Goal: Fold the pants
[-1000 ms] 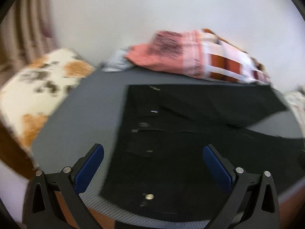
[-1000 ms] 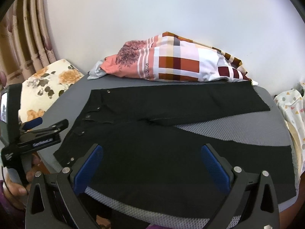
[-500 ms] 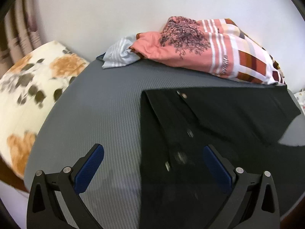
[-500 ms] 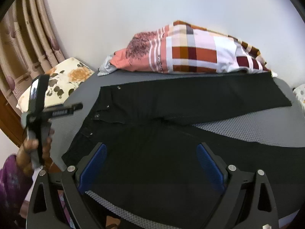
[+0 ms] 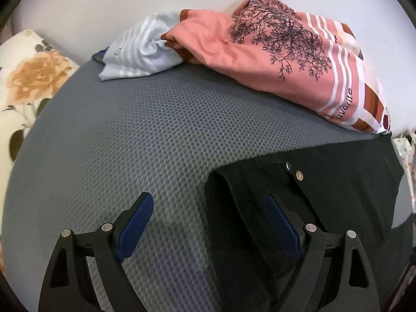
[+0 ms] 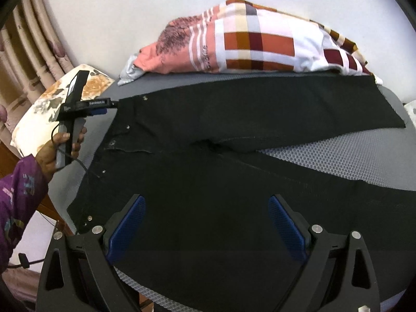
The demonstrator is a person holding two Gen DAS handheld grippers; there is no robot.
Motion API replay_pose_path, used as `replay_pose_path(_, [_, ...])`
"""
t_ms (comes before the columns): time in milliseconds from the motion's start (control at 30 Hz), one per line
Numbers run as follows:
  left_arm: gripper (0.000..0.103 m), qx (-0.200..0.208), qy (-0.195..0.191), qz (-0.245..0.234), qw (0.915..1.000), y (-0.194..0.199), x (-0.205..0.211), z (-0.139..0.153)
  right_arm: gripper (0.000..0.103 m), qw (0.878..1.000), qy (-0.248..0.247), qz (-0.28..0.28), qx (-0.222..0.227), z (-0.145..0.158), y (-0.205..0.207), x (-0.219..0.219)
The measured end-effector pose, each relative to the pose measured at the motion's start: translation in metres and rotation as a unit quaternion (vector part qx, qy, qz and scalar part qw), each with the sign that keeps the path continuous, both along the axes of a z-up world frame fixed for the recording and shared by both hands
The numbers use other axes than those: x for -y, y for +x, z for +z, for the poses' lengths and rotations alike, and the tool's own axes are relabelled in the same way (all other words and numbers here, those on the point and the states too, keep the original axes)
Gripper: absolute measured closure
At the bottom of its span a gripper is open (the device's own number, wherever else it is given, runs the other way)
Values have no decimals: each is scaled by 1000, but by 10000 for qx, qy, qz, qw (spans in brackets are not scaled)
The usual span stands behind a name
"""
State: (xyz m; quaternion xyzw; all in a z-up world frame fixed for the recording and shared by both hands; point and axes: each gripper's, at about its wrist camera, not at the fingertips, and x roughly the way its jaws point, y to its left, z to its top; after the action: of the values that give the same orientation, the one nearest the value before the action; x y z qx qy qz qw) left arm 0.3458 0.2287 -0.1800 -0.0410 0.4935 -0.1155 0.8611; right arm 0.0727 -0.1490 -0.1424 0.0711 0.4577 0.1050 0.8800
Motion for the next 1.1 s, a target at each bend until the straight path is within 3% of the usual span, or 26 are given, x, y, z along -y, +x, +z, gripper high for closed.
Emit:
replay_pose_path(67, [18,-153,-283,-192,9993,7,0,-5,9,9999,-1,-14,-110,-6,4,-1])
replay_pose_path(133, [32,-280,-642,-412,9967,13,1,-11,9,9999,-10,-5,-172,-11,6,-2])
replay_pose_path(167, [44,-420,-838,-421,9947,15,0,-15,9,9998,-27,7,-189,-12,7,-2])
replay_pose_path(200, [61,-360,-689,-303,9965,15,3,-12,9,9998,-39,11,-193,-13,8,-3])
replay_pose_path(333, [83,-200,-304,-241,9990,9,14,-3,9,9996,45,-16,-263,-16,15,-3])
replay_pose_path(467, [87,311,-258,-151,9991,-15,20,20,9,9978,557,-124,-340,-15,32,7])
replay_pose_path(567, [87,767,-476,-247,9956,-45,22,44,9,9883,1433,-261,-453,-12,57,26])
replay_pose_path(633, [87,1032,-534,-356,9926,-72,26,60,9,9731,2216,-360,-523,-11,82,41])
replay_pose_path(733, [87,1353,-478,-471,9885,-115,34,76,9,9556,2845,-420,-636,-11,119,52])
replay_pose_path(967, [87,1484,-504,-492,9864,-191,44,80,13,9187,3685,-962,-1046,-37,204,78])
replay_pose_path(1067, [87,1316,-649,-394,9884,-203,44,73,31,8956,4013,-1420,-1293,-63,224,97])
replay_pose_path(1100, [87,1227,-731,-337,9892,-205,43,71,44,8920,4056,-1486,-1334,-69,228,101])
